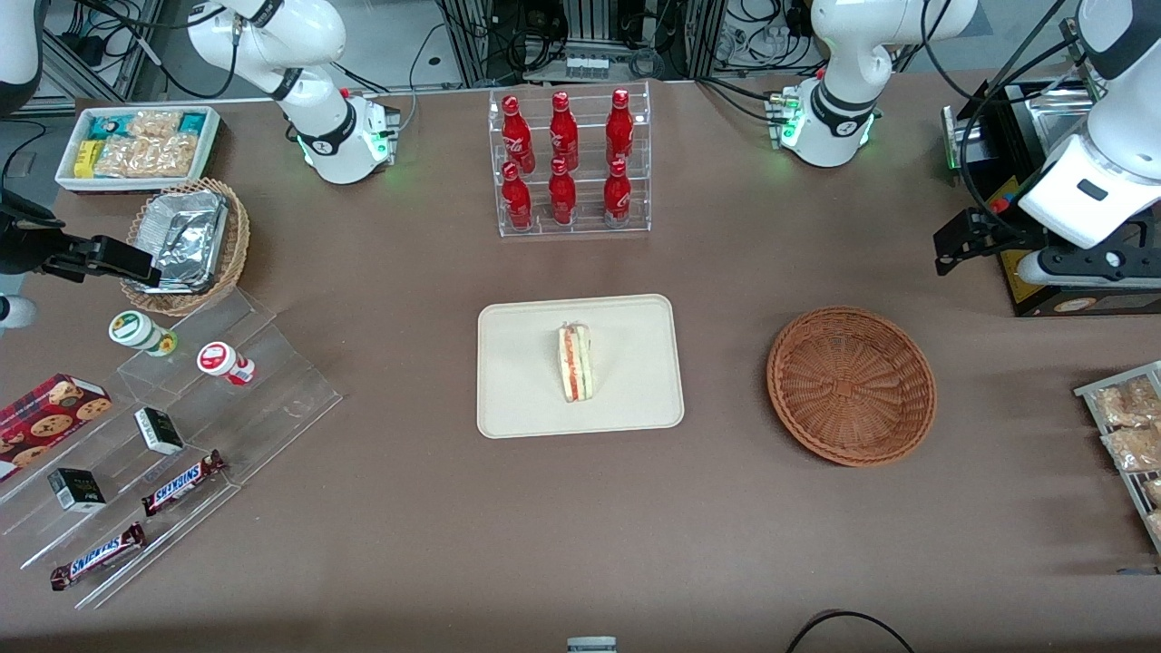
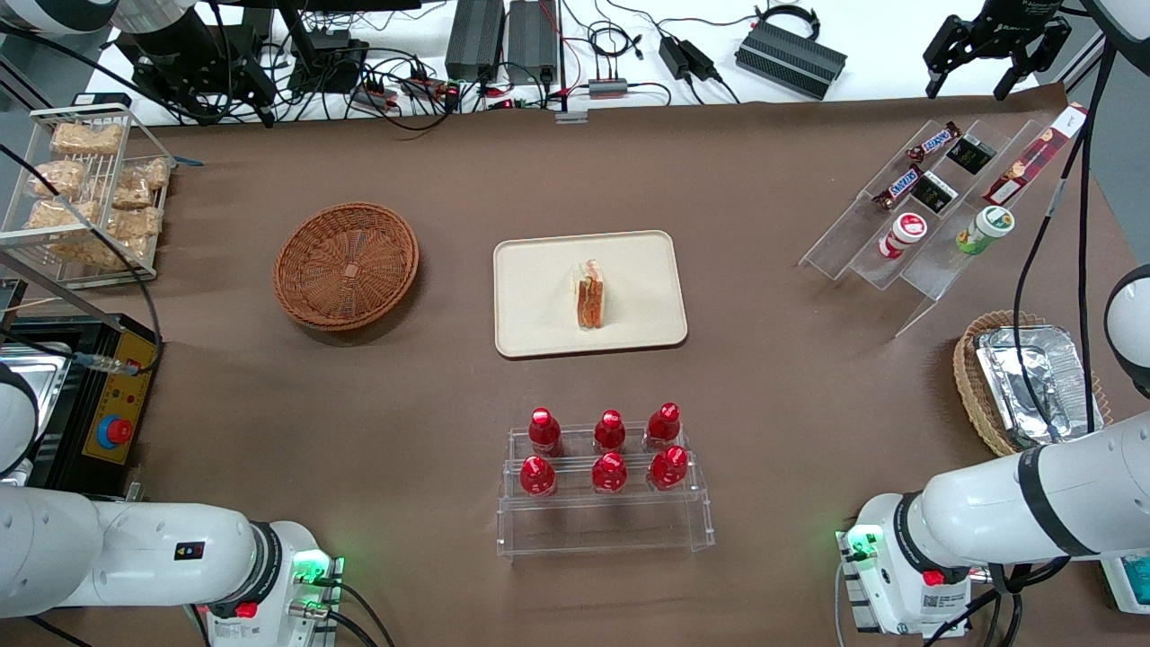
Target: Place sandwich from basket to tray
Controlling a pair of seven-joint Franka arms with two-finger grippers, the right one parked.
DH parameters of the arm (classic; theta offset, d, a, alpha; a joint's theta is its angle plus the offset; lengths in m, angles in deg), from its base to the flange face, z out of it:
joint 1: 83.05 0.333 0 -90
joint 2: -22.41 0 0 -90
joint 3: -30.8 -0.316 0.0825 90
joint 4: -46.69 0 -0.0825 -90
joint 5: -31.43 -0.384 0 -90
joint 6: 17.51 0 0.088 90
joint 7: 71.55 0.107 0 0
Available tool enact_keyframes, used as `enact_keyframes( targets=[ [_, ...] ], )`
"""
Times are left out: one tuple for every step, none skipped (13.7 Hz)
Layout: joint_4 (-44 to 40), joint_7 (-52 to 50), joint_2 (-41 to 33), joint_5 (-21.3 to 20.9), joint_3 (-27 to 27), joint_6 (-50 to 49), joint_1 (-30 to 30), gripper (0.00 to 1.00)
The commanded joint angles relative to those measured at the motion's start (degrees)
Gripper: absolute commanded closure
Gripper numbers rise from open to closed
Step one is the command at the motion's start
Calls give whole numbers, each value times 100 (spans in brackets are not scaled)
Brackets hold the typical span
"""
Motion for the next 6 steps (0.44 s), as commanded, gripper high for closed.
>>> enact_keyframes(
  targets=[
    [-221,68,114,-14,-208,-64,-29,1],
    [-212,7,105,12,-270,-73,-29,1],
    [-203,33,113,4,-297,-82,-29,1],
    [-229,33,131,4,-297,-82,-29,1],
    [-229,24,140,12,-297,-65,-29,1],
    [-229,7,140,21,-289,-56,-29,1]
  ],
)
